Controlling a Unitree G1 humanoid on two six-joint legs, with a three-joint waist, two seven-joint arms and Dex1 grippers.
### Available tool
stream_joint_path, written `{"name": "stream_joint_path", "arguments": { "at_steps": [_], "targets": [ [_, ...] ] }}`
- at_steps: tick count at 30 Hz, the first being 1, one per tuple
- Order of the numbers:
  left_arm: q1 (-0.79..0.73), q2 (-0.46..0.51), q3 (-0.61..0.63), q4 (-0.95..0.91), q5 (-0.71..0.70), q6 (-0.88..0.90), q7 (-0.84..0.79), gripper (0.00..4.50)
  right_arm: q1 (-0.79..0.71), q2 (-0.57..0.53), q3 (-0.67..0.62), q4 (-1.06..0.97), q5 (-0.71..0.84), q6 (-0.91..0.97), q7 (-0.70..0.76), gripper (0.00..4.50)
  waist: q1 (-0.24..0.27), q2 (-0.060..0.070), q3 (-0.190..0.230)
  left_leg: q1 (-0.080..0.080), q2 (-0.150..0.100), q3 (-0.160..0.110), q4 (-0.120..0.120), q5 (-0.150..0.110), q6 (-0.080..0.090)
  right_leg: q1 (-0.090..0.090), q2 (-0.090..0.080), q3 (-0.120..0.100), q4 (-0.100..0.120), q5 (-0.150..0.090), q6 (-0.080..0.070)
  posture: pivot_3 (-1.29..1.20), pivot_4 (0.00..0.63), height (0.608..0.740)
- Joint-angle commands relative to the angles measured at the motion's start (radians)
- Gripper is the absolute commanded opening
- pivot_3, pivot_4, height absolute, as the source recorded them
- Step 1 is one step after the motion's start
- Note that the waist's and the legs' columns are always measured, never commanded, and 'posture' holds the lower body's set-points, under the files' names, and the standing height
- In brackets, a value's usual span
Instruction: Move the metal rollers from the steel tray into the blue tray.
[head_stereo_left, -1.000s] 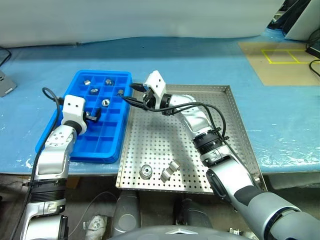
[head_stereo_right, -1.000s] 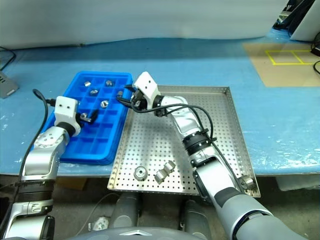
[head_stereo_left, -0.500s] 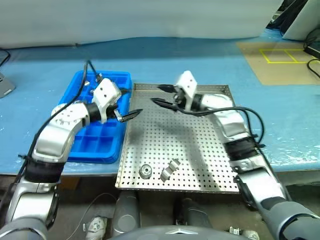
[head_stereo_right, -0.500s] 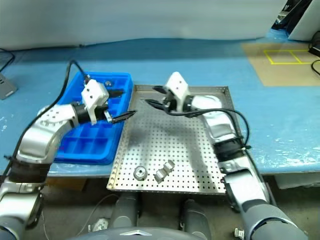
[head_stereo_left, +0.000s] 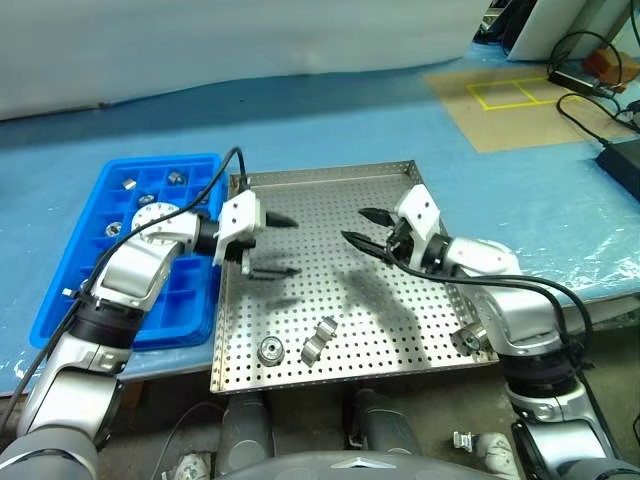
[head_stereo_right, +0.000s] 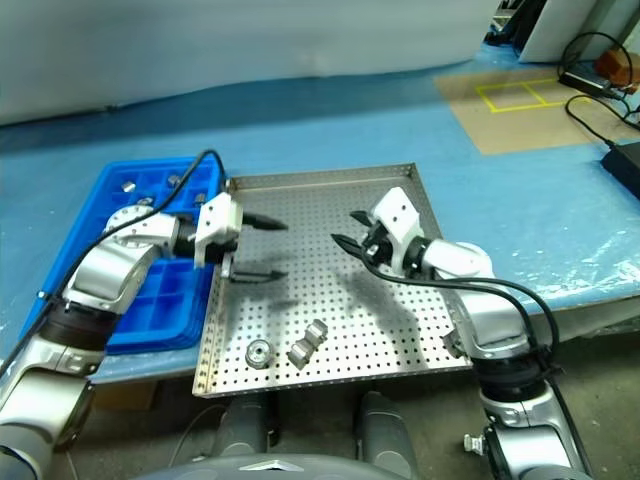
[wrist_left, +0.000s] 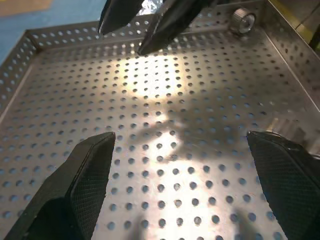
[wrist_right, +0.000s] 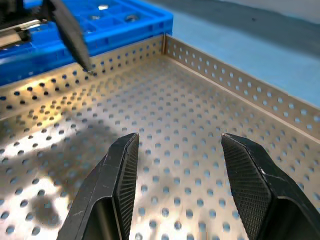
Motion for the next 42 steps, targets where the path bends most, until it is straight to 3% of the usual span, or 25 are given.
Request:
{"name": "stream_joint_path", "arguments": {
  "at_steps": [1, 13, 35, 42],
  "targets": [
    [0.046, 0.045, 0.030, -0.092, -0.036, -0.018, -0.042, 4.44, 0.018, -0.023, -0.026, -0.094, 0.069, 0.056, 0.014, 2.71, 0.000, 0.000, 0.000, 0.002, 0.000, 0.000, 0.000, 0.000, 0.000, 0.001, 0.000, 0.000, 0.000, -0.001, -0.002, -0.20, 0.150, 0.740],
    [0.332, 0.190, 0.059, -0.369, -0.040, -0.008, -0.014, 4.44, 0.015, -0.002, 0.083, -0.072, 0.084, 0.077, 0.006, 2.71, 0.007, 0.000, 0.000, 0.005, 0.000, 0.003, 0.000, 0.000, 0.000, 0.003, 0.000, 0.004, 0.000, -0.003, -0.005, -0.05, 0.150, 0.740],
    [0.304, 0.150, -0.098, -0.328, 0.054, 0.047, 0.048, 4.44, 0.028, -0.028, 0.091, -0.068, 0.057, 0.054, -0.049, 2.71, 0.026, 0.001, 0.000, 0.005, 0.000, 0.003, 0.001, 0.001, 0.000, 0.003, 0.000, 0.004, 0.000, -0.003, -0.005, -0.12, 0.150, 0.740],
    [0.239, 0.115, -0.156, -0.315, 0.083, 0.153, 0.062, 4.44, 0.040, -0.029, 0.093, -0.077, 0.048, 0.047, -0.065, 2.71, 0.026, 0.001, 0.000, 0.005, 0.000, 0.003, 0.001, 0.001, 0.000, 0.003, 0.000, 0.004, 0.000, -0.003, -0.005, -0.13, 0.150, 0.740]
  ]
}}
